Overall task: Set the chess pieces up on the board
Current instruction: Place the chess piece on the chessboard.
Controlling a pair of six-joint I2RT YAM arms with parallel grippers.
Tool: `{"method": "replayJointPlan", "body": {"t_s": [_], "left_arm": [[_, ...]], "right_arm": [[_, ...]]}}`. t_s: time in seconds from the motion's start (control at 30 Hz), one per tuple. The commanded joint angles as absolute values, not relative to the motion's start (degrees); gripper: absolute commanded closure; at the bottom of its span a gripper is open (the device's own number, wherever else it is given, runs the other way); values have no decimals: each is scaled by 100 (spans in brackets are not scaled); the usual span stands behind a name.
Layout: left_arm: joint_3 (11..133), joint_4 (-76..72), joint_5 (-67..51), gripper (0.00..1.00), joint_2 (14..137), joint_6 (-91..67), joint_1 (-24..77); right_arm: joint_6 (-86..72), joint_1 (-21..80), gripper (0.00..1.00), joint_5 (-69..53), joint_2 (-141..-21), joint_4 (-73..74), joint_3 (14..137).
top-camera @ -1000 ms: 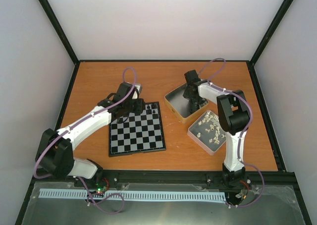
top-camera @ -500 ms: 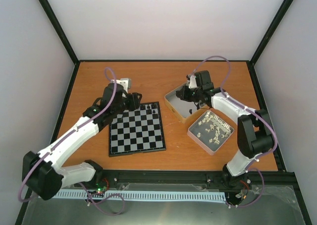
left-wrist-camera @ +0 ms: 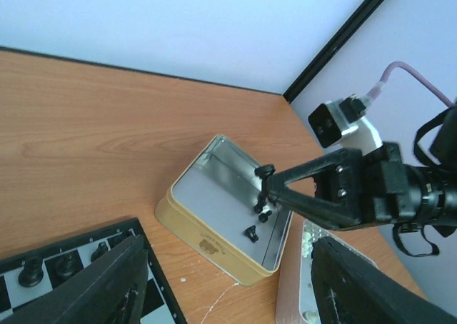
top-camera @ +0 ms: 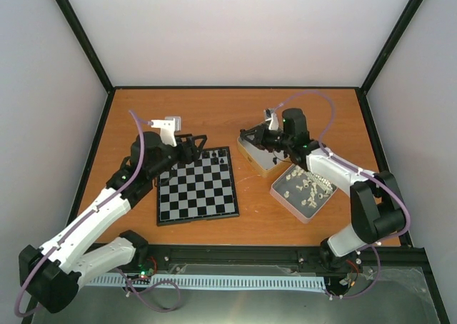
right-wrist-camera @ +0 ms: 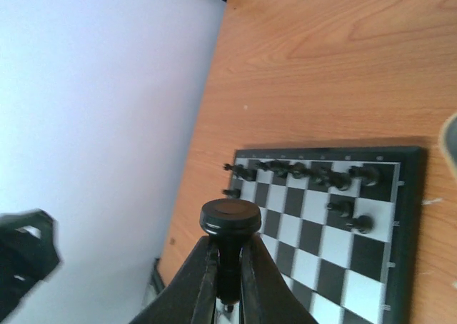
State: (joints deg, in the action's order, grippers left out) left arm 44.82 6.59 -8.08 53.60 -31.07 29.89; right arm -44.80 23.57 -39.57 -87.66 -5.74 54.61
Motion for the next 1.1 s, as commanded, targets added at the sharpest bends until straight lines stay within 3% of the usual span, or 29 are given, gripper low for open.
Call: {"method": "replayJointPlan", "body": {"t_s": [0.0,0.1,0.27,0.53,0.73,1.07], "left_arm": [[4270,429,-875,36,5337,-3296,2953],[4226,682,-573,36,5286,-3466,2950],[4254,1278,24,36,5301,-3713,2945],[3937,1615,-271,41,5656,-4074,2749],[3760,1244,-1292,48,6153,-3735,2707],[3589,1229,-1275,50,6608,-3427,2707]], "right_arm": [[-6558,2734,97,-3488,-8728,-1580,5313],[-6919,2986,97,-3519,-8912,-962,5518],[-5676,3412,97,-3808,-9537,1471,6615],[-4493,3759,97,-4046,-10244,3764,7303],[-4585,3937,97,-4394,-10659,4172,7363],[-4762,3999,97,-4745,-11176,5094,7407]]}}
